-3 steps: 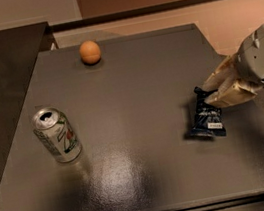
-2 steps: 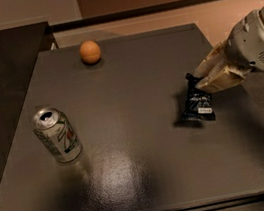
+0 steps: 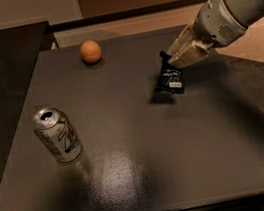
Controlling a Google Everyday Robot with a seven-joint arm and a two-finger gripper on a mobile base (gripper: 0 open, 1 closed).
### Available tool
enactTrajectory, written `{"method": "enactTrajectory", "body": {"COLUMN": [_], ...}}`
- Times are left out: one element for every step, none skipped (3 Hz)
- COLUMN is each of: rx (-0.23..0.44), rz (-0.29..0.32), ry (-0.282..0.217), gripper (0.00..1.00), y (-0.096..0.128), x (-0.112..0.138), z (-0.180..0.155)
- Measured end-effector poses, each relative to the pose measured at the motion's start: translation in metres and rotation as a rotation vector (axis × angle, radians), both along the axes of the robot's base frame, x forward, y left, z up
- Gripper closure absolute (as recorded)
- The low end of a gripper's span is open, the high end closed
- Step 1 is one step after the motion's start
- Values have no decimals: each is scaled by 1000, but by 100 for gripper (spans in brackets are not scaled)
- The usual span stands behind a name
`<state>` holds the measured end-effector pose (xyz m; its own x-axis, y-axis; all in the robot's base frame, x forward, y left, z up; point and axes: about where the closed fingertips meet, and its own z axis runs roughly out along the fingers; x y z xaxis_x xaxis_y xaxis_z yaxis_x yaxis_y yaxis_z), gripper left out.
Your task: Move rxbar blueberry near orange
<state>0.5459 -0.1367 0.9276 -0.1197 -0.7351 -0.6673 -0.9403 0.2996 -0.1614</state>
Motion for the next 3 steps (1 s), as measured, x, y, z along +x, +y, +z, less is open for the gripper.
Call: {"method": "enactTrajectory", "body": {"rx": [26, 27, 21], "rz": [0, -11, -36], "ry": [15, 37, 53], "gripper": [100, 100, 100], "y": [25, 51, 75], "x": [38, 71, 100], "z": [-4, -12, -22]}}
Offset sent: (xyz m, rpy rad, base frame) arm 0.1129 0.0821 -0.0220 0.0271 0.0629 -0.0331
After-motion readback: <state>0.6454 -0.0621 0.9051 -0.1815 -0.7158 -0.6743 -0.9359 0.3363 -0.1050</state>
